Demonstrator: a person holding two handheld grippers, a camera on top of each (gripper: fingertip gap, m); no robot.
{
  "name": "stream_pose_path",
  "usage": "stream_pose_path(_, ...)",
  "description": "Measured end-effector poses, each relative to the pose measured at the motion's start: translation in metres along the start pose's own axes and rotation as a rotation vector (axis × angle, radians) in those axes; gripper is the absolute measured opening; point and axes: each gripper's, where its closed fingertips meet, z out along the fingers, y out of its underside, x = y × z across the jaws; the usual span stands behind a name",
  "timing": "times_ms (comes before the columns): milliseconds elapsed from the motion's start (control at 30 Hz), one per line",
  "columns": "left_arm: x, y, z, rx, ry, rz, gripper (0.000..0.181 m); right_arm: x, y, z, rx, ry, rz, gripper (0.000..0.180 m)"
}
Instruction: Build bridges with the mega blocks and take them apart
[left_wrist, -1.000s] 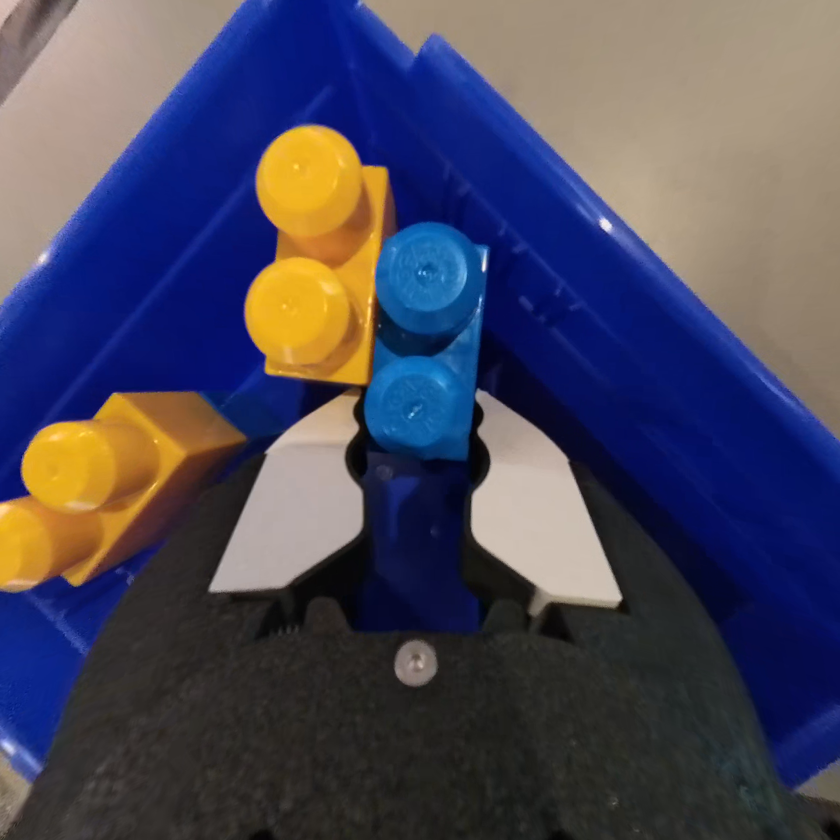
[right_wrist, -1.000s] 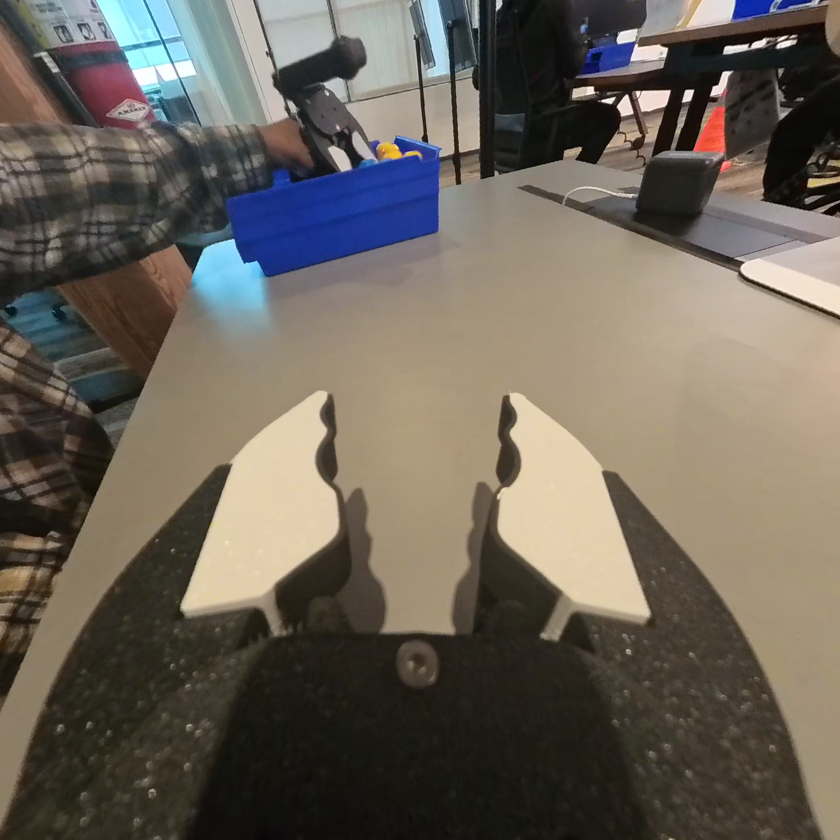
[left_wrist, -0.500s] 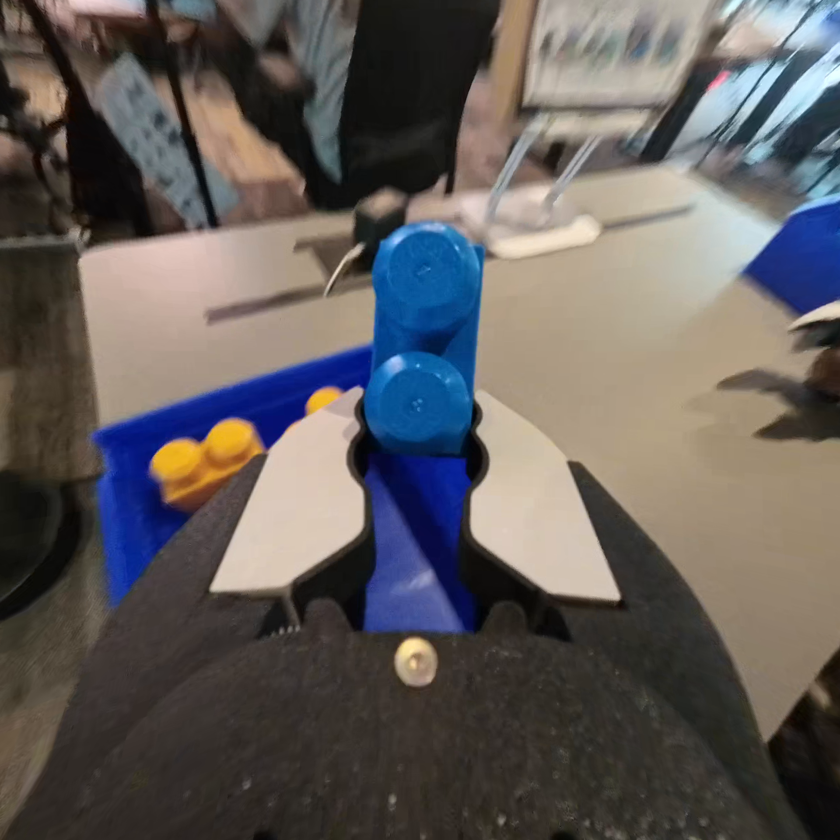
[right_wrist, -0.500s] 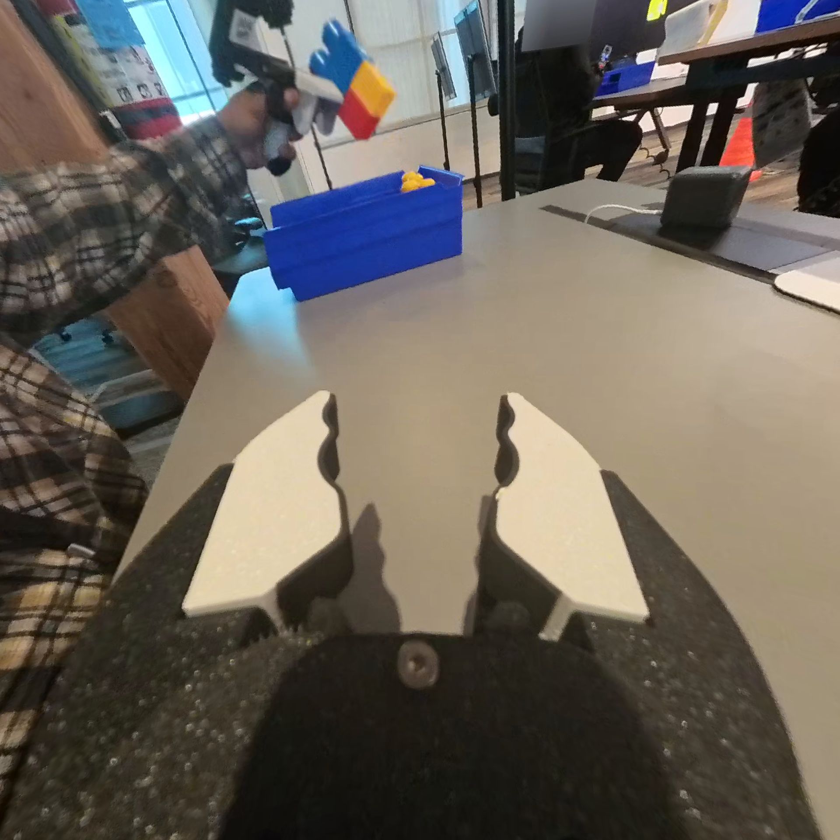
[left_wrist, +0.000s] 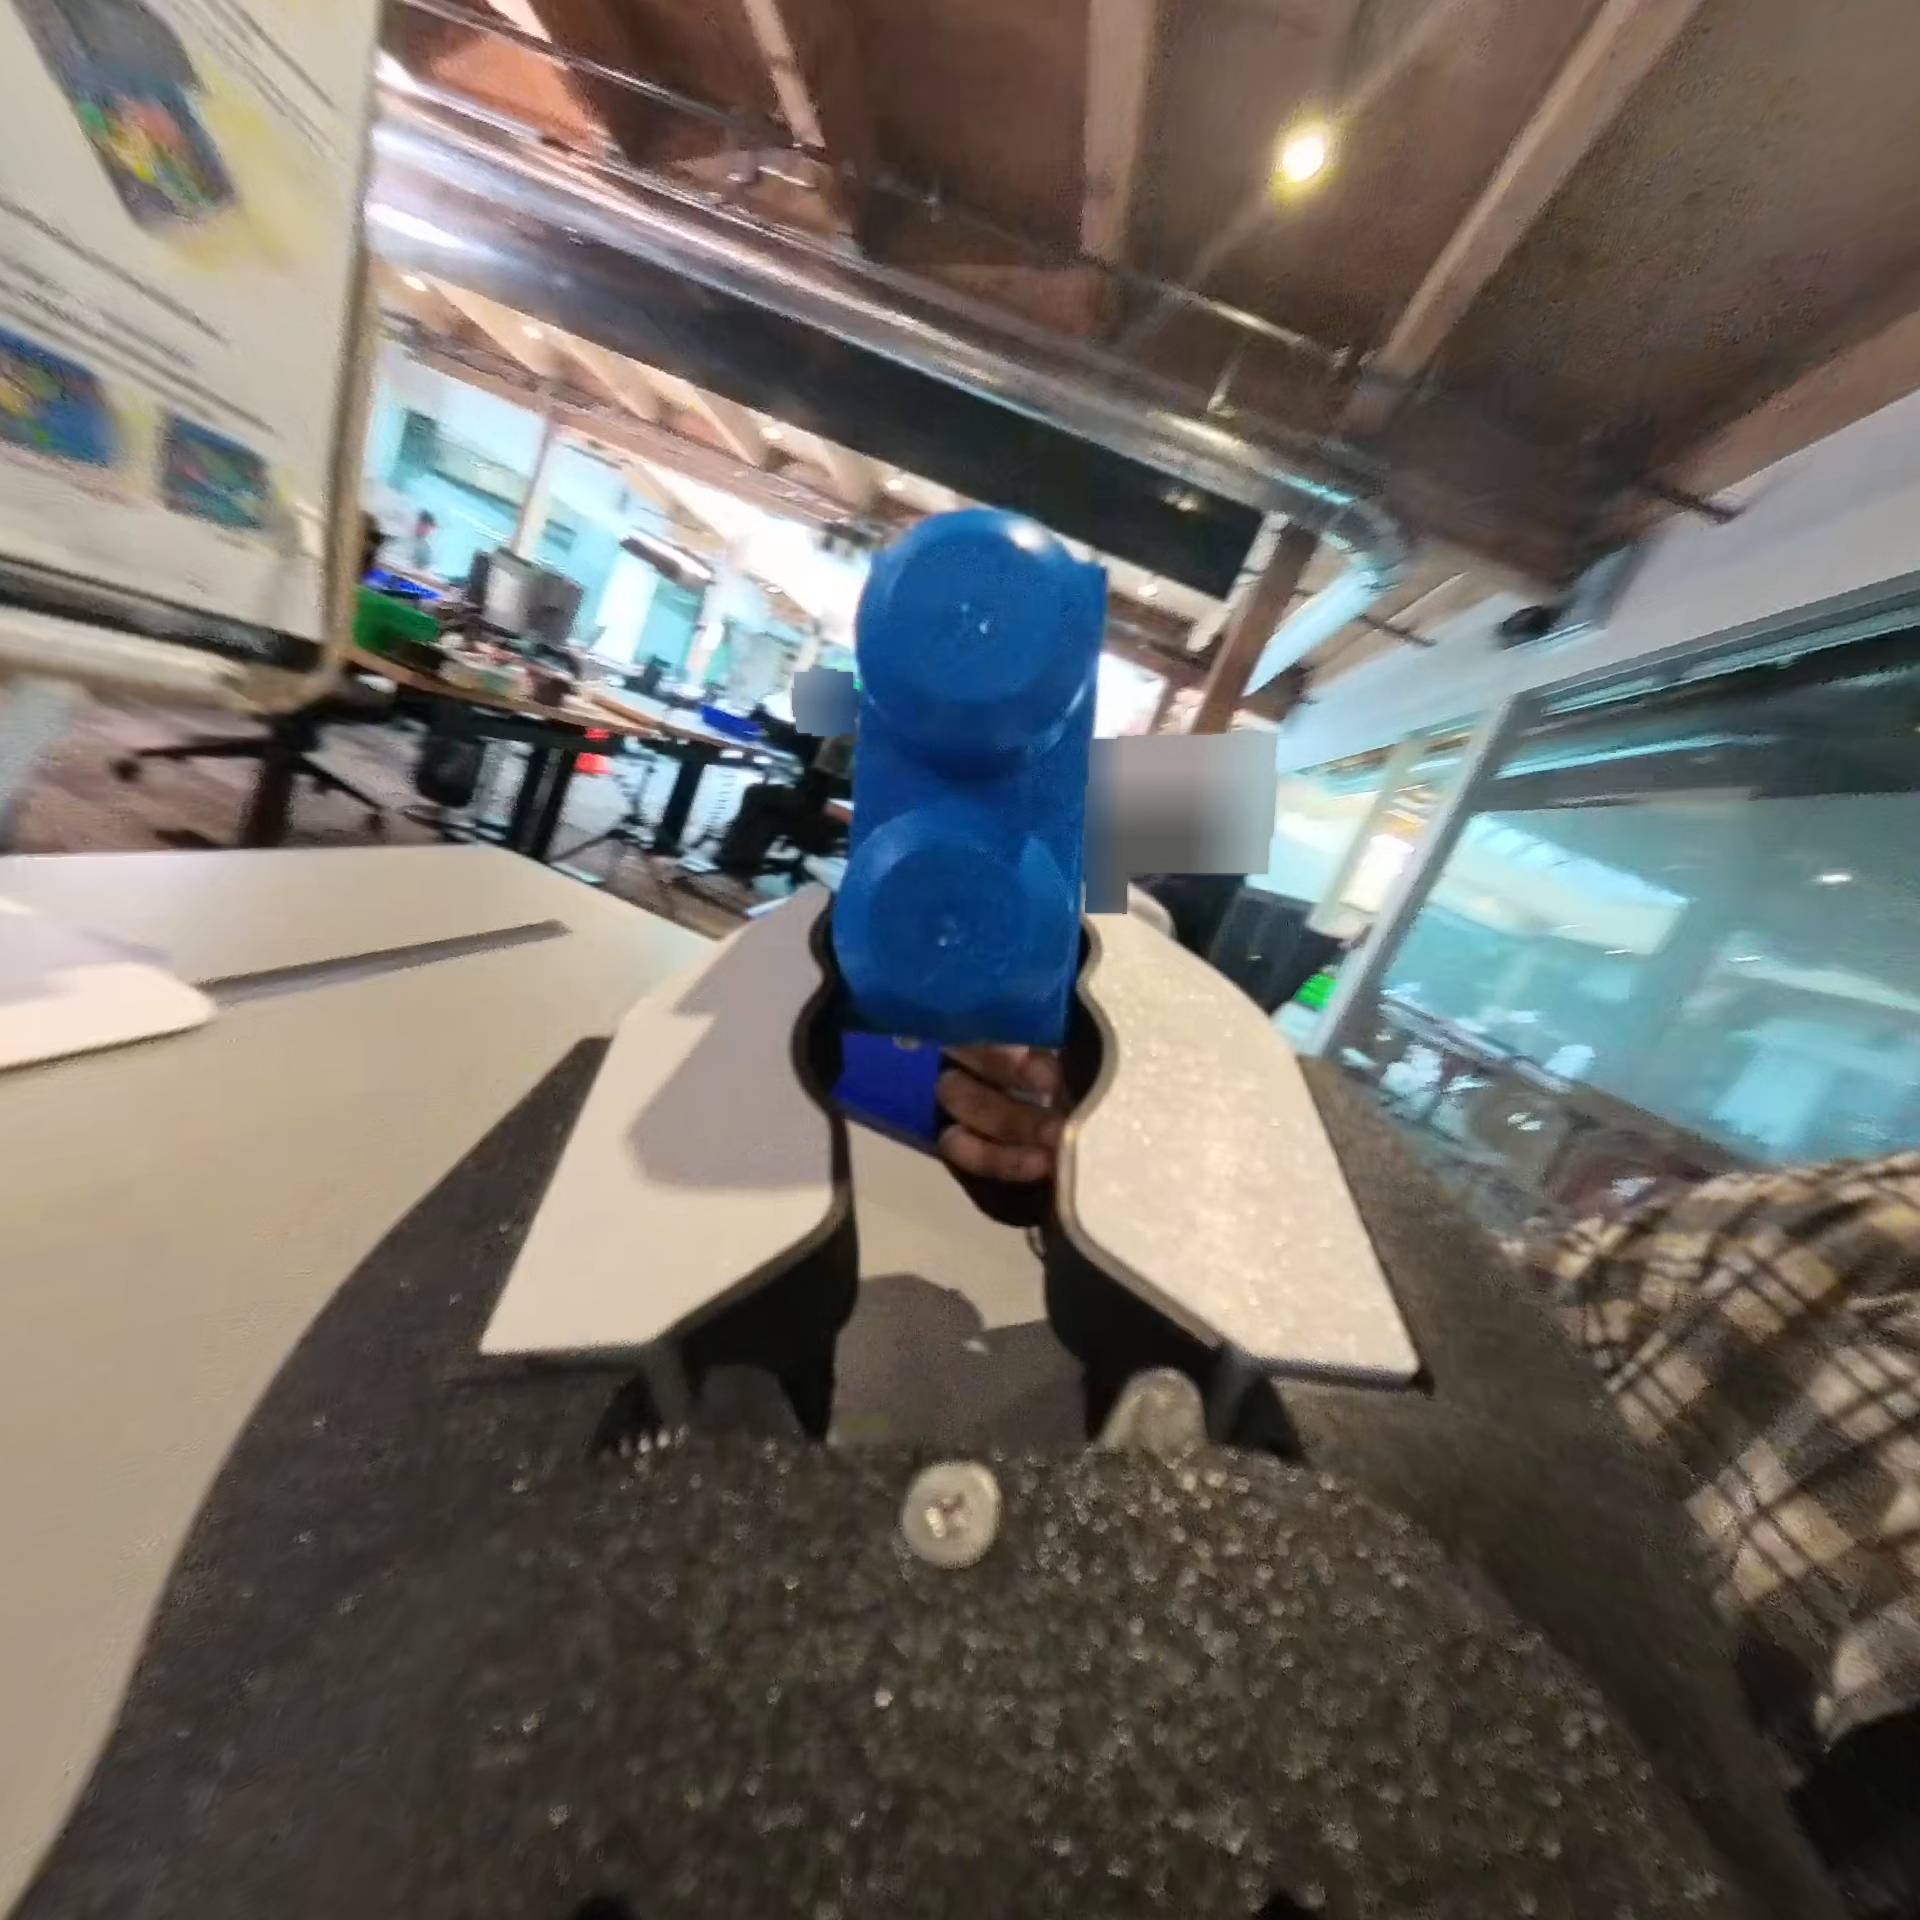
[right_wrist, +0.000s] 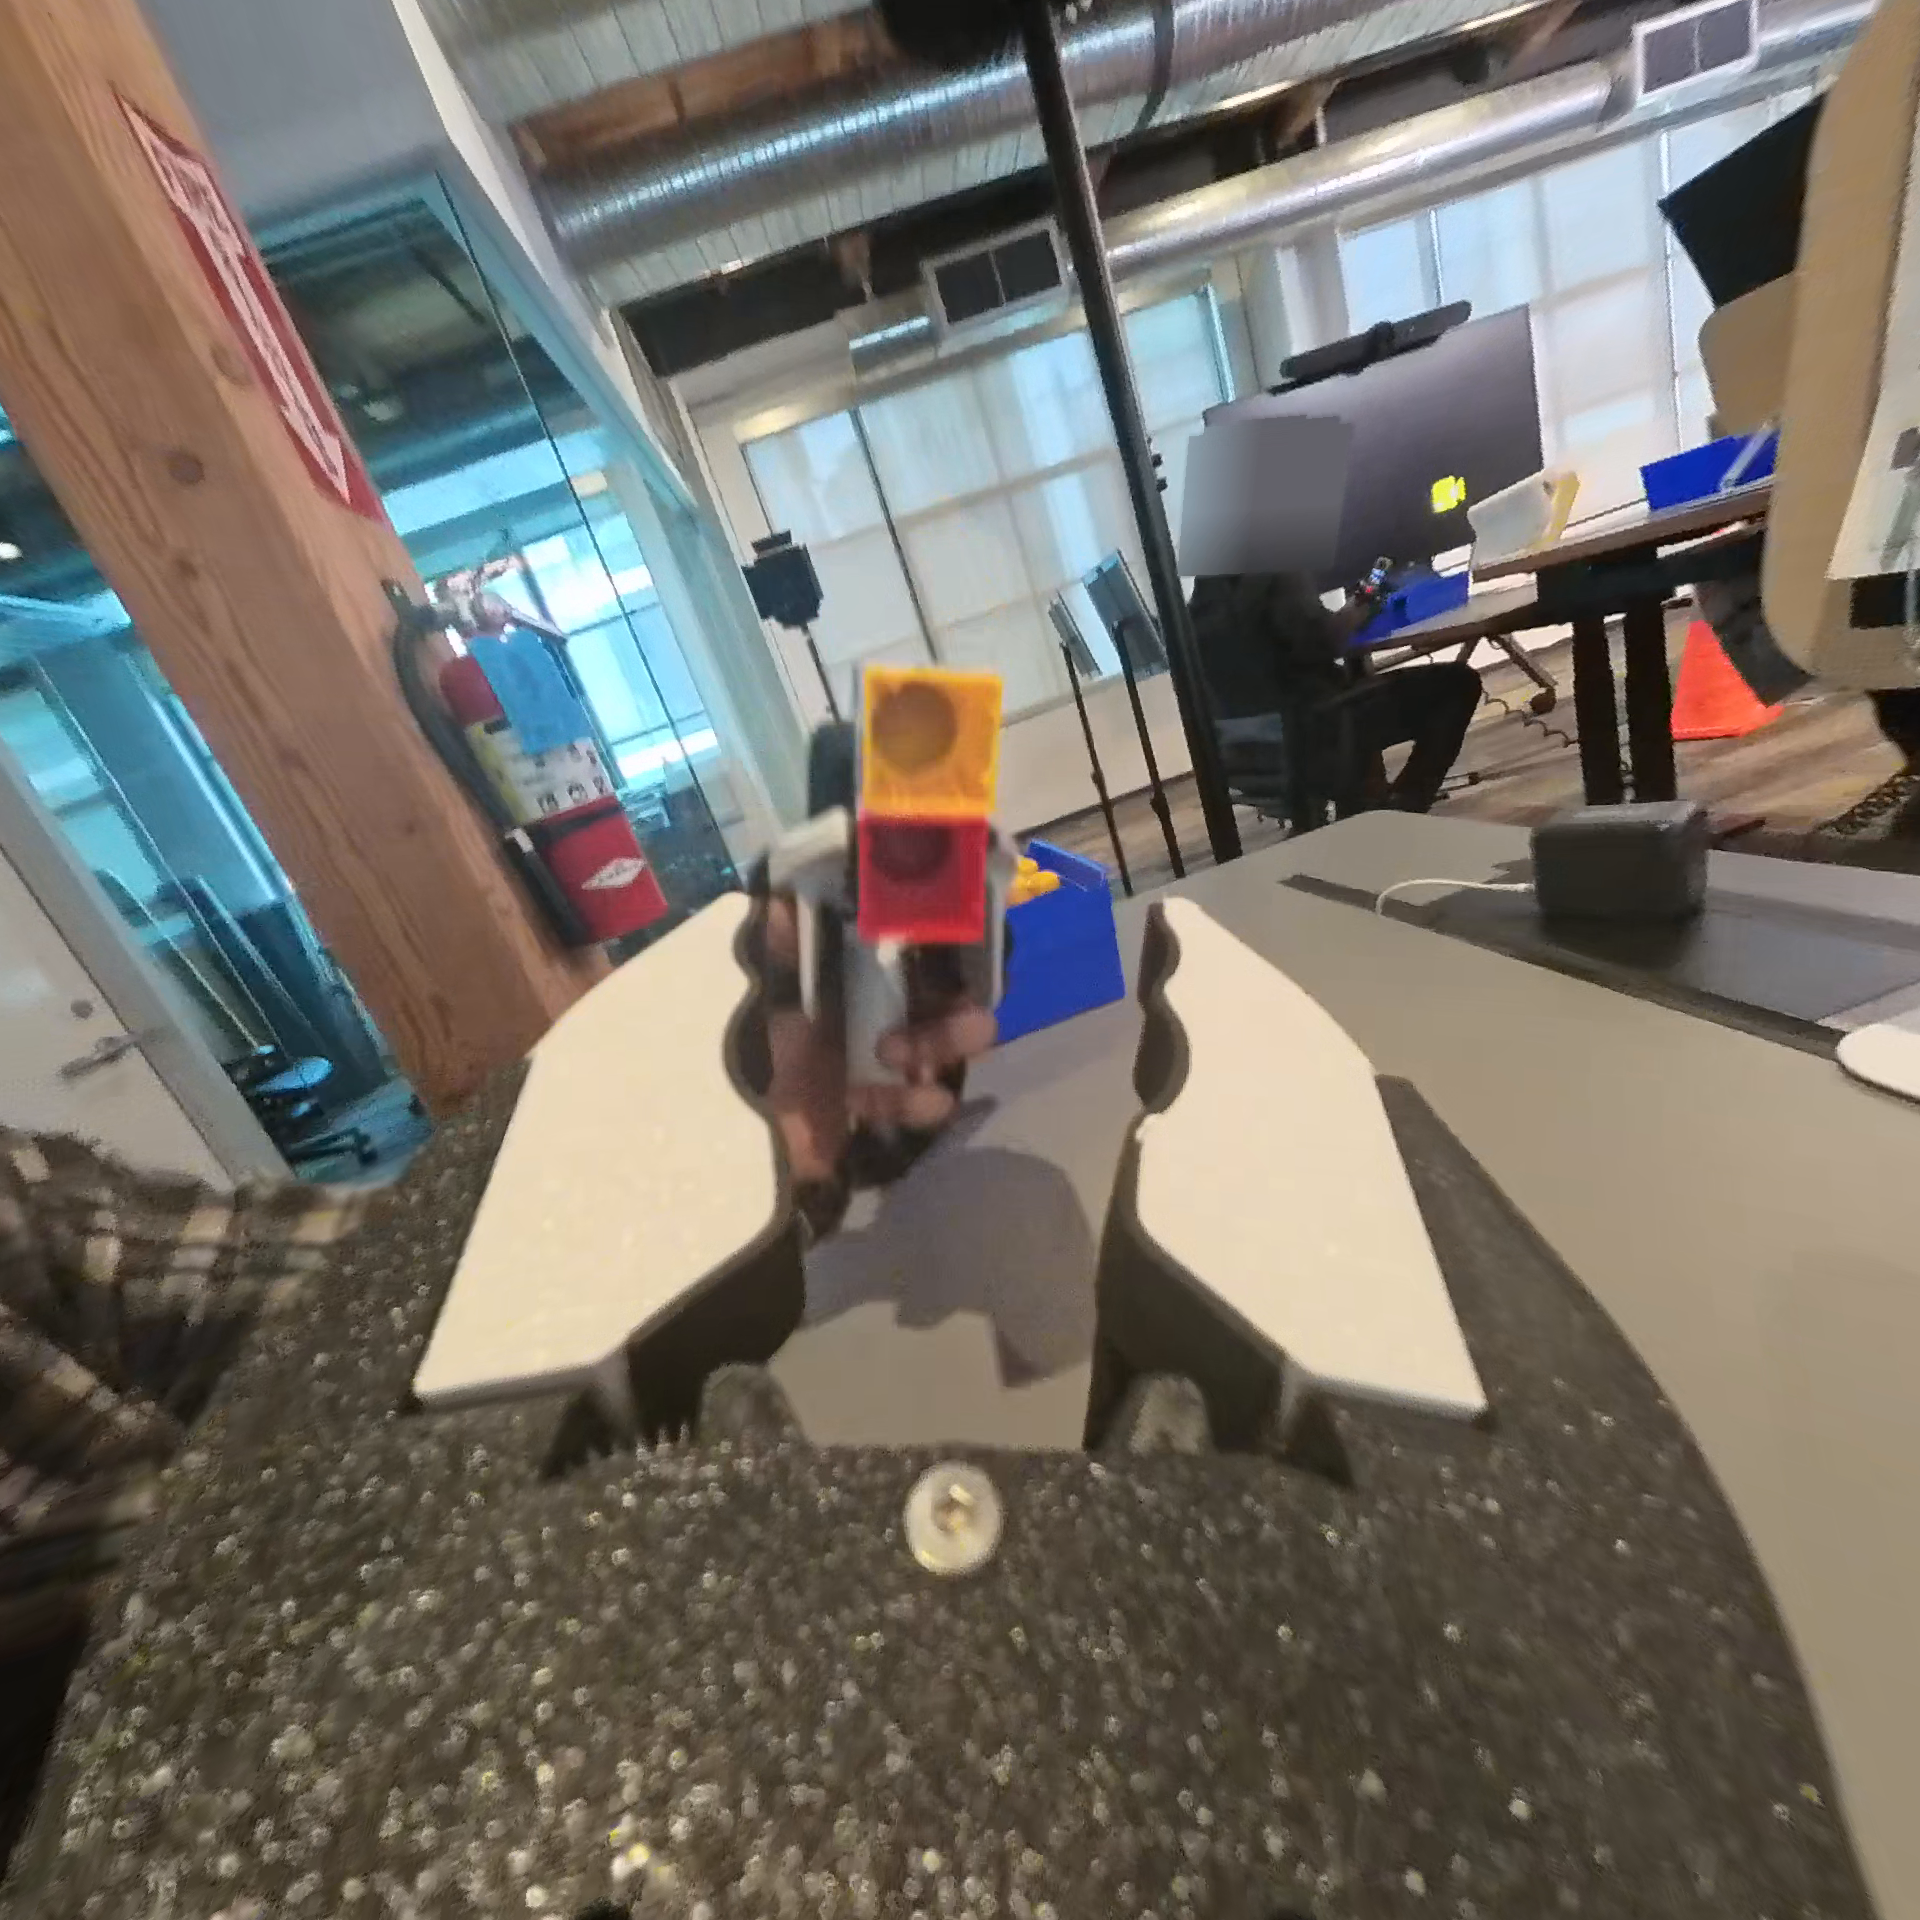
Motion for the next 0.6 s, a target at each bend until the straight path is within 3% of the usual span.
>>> stream_pose_path(200, -0.006, 0.06, 0.021, -0.099, 0.032, -0.015, 0.04, 0.002, 0.016, 0.001, 0.0, -0.054, 0.082, 0.069)
stream_pose_path(300, -0.001, 0.066, 0.022, -0.108, 0.054, -0.003, 0.04, -0.002, 0.029, 0.007, -0.036, -0.104, 0.148, 0.065)
stream_pose_path(400, 0.003, 0.072, 0.024, -0.129, 0.062, -0.013, 0.04, -0.009, 0.034, 0.006, -0.05, -0.161, 0.168, 0.038)
stream_pose_path(600, 0.002, 0.077, 0.02, -0.183, 0.093, -0.007, 0.046, -0.01, 0.045, -0.002, -0.19, -0.14, 0.105, 0.035)
